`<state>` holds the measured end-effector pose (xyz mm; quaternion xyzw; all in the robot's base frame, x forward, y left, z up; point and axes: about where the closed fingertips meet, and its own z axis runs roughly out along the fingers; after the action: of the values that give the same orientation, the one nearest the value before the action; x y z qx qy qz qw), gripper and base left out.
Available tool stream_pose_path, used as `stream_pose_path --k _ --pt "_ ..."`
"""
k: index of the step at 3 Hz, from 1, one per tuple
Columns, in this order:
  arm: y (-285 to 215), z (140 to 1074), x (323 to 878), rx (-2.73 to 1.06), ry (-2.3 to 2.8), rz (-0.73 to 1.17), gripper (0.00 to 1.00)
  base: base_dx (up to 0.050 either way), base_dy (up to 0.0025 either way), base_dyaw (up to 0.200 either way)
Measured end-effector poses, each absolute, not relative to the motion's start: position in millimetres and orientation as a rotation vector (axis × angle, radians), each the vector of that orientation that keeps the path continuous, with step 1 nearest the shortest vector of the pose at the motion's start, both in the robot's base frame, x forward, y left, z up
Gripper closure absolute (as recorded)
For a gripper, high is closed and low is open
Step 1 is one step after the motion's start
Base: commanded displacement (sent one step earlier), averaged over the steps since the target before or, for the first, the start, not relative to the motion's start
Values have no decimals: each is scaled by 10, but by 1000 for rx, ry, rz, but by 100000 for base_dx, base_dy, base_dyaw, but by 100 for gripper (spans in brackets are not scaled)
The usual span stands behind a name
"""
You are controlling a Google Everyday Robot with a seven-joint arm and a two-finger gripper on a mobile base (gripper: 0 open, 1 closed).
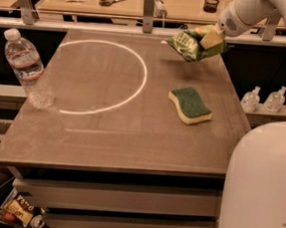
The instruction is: Move green jalapeno chip bag near water bottle
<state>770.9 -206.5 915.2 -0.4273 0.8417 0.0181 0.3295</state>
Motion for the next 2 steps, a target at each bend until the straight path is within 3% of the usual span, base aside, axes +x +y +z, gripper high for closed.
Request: stream_pose_path --k 2 --pt "-1864 9459 7308 -1211 2111 115 100 0 0 0"
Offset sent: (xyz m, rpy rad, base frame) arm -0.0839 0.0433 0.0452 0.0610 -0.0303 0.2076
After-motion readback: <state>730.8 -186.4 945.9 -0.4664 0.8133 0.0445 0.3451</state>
